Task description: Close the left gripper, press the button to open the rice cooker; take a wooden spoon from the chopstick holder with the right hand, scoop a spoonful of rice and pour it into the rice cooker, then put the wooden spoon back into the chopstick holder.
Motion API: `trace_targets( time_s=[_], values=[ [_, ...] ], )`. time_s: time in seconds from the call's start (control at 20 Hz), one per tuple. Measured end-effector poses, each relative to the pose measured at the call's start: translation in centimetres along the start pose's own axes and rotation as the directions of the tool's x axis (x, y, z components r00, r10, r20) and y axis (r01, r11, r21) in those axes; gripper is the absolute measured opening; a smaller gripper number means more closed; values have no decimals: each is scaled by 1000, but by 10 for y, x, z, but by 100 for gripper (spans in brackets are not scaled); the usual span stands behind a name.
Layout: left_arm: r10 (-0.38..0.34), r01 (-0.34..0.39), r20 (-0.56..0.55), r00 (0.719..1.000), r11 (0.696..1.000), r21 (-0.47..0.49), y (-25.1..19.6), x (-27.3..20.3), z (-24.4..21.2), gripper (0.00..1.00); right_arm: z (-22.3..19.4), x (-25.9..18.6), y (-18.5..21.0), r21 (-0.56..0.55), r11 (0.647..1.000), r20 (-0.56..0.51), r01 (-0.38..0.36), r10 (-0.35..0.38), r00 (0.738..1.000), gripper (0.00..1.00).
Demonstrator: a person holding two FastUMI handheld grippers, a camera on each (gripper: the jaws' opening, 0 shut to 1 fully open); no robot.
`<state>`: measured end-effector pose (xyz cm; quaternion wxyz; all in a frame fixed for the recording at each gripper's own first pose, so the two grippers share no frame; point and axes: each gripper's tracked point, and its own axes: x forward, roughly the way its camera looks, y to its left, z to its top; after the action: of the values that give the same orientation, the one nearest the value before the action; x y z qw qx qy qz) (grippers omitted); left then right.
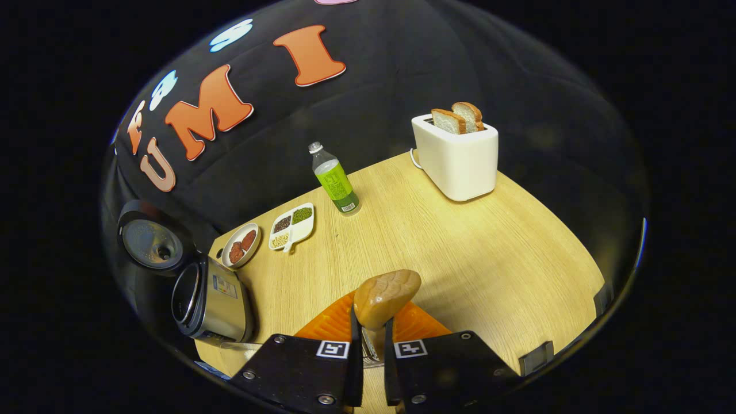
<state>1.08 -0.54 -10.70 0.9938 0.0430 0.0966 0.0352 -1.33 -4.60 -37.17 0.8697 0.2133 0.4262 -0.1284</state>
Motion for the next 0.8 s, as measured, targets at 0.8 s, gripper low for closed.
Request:
trace_targets(
  time_s=[0.8],
  values=[
    [-36, 35, -14, 999, 999, -28, 39, 21, -17, 95, 44, -99, 86, 22, 986, 173, -166, 160, 972, 13]
  ],
)
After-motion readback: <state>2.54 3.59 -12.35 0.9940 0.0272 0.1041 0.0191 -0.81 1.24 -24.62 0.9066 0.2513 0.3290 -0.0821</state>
